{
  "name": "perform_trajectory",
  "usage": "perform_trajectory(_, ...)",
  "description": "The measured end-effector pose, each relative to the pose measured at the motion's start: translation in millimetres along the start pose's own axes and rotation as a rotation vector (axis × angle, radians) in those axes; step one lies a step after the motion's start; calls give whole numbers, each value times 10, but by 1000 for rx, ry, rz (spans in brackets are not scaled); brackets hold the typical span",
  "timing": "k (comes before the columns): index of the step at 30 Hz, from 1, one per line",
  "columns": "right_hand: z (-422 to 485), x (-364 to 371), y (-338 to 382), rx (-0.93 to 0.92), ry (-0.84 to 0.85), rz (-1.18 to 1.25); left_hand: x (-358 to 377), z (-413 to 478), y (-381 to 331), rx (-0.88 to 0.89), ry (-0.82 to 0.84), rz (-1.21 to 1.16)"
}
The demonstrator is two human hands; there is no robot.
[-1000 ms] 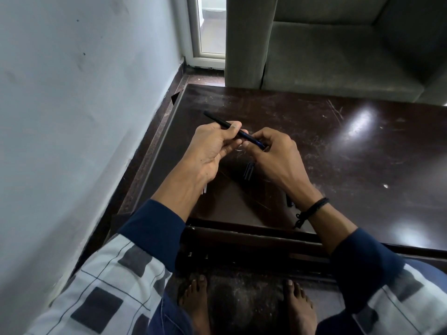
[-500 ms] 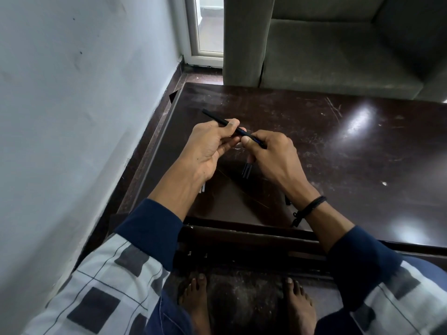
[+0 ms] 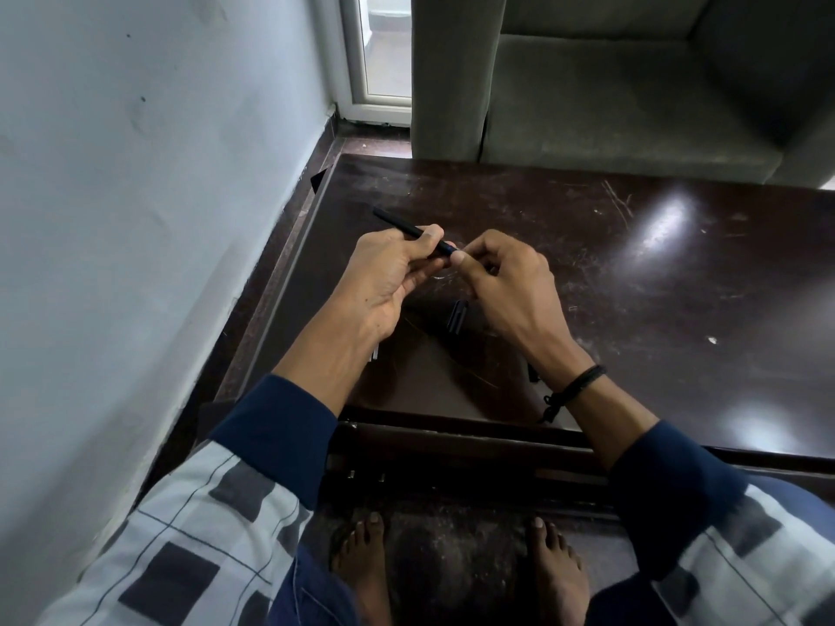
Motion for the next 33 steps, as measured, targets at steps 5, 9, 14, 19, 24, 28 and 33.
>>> perform_trajectory(5,9,-17,13,20,13,9,-4,-1,-8,8,5,10)
perform_trajectory(9,7,-5,8,6,-15,22,-14,11,-22,15,-11,7)
perform_trajectory(14,8,-20,22,24,23,-10,-18,3,-14,14,4,36)
perform_trajectory(19,12,-13,20,13,21,52,-31,1,-33,24,-3,31)
perform_trajectory(24,17,-8,7,7,5,36,-19,-8,-26,19,-4,32)
perform_trajectory(28,16,-28,8,33,43,39,-5,-12,-18,13,6,39)
perform_trajectory(33,22,-19,21,25,48,99,-37,-4,-33,22,-12,37)
Point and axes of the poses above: each hand's wrist, its own z-axis towards the middle knuckle, its own x-axis out of the palm, y = z × x, the point moved 1 cm from there along z, towards the middle knuckle, and after that the axes turned 7 degrees about -x, right-handed, at the moved point
